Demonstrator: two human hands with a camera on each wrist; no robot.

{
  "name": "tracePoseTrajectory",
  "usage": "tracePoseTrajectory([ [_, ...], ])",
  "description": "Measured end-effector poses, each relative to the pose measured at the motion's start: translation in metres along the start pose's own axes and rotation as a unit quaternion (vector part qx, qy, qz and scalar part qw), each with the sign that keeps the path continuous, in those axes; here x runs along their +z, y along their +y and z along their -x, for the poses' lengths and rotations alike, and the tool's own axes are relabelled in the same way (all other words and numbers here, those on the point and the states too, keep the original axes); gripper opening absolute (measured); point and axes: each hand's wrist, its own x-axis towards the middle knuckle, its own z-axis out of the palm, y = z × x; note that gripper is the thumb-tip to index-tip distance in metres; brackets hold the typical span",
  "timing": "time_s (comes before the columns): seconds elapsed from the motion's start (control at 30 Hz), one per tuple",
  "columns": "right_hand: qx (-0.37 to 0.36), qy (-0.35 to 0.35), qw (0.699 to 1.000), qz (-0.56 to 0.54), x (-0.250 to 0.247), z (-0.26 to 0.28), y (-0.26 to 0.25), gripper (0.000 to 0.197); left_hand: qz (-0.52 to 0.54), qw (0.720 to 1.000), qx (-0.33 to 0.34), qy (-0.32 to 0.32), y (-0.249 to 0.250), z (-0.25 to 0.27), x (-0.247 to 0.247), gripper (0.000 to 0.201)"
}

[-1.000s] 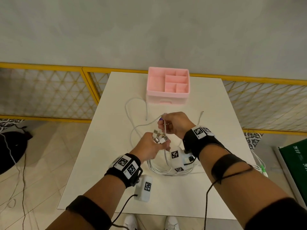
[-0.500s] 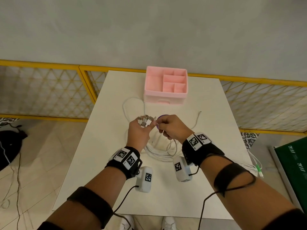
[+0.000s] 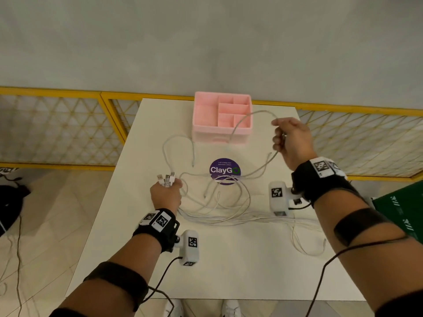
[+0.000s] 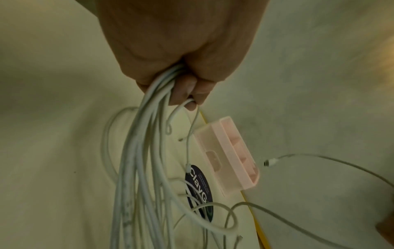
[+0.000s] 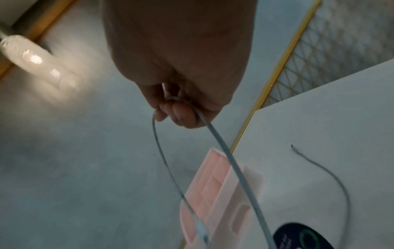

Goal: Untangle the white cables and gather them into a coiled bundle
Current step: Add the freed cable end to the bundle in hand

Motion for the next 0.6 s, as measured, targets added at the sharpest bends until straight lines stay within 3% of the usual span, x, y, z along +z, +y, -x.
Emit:
tracePoseTrajectory([
  [0.07, -0.02, 0.048, 0.999, -0.01, -0.013, -0.007, -0.006, 0.021, 0.014, 1.0, 0.005, 0.011, 0.0, 0.001, -0.001, 0.011],
  [0.17, -0.04, 0.11, 0.991, 0.064, -0.029, -0.013, -0.001, 0.015, 0.03, 0.999, 0.027, 0.02, 0.004, 0.006, 0.002, 0.012],
  [0.27, -0.026, 0.19, 0.978, 0.083, -0.052, -0.017, 0.014, 0.011, 0.067, 0.997, 0.033, 0.012, 0.012, 0.01, 0.003, 0.013],
  [0.33, 0.005, 0.247, 0.968, 0.033, -0.071, -0.019, 0.021, 0.017, 0.1, 0.994, 0.028, -0.034, 0.02, 0.016, 0.0, 0.004],
  [0.43, 0.085, 0.313, 0.944, -0.057, -0.101, -0.016, 0.029, 0.021, 0.159, 0.979, 0.022, -0.128, 0.034, 0.026, -0.005, 0.009],
  [0.5, 0.138, 0.31, 0.937, -0.086, -0.116, -0.015, 0.039, 0.016, 0.186, 0.968, 0.022, -0.164, 0.043, 0.032, -0.006, 0.011],
  [0.6, 0.17, 0.249, 0.951, -0.072, -0.109, -0.009, 0.057, 0.016, 0.207, 0.958, 0.01, -0.197, 0.055, 0.044, -0.001, 0.017],
])
